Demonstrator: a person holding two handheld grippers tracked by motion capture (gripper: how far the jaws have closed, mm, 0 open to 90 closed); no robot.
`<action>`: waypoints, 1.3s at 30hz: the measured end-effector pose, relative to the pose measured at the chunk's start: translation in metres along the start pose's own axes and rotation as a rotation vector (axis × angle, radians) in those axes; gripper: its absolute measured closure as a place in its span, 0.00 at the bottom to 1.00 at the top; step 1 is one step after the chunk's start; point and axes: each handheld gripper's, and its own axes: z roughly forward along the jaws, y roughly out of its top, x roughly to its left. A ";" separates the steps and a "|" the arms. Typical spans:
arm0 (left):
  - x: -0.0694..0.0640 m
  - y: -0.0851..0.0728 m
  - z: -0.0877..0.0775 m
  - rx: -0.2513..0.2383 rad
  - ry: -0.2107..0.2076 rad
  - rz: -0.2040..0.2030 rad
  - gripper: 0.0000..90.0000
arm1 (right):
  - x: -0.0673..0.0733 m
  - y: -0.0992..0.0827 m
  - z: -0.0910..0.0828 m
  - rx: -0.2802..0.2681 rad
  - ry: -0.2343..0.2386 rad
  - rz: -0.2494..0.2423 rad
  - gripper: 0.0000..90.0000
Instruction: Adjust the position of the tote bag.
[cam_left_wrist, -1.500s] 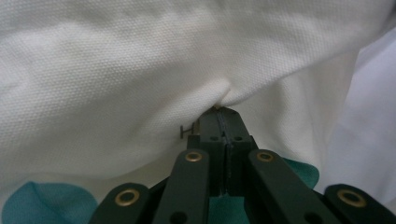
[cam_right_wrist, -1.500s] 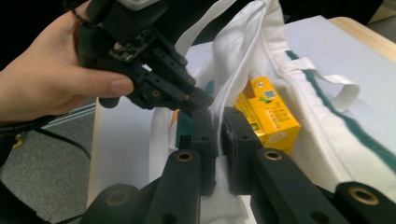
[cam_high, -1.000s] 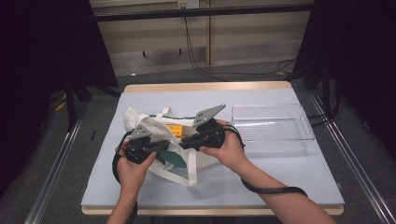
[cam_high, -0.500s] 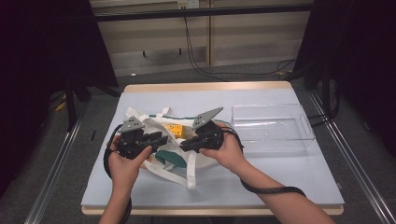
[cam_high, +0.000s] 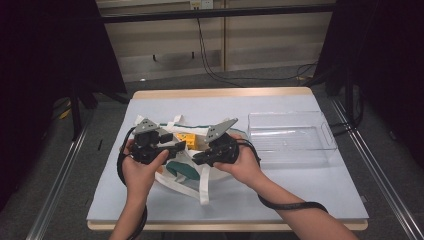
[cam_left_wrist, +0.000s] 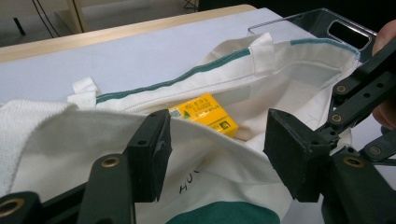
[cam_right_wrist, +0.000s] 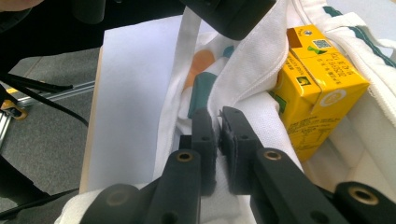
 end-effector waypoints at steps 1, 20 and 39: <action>-0.001 0.001 0.001 -0.010 0.000 -0.016 0.44 | 0.000 0.000 0.000 0.002 -0.005 -0.003 0.93; -0.005 0.011 0.008 -0.003 0.030 0.051 0.48 | 0.005 0.001 0.003 0.028 -0.013 -0.062 0.93; -0.007 0.021 0.019 0.031 0.051 0.100 0.51 | 0.005 0.001 0.006 0.036 -0.008 -0.083 0.93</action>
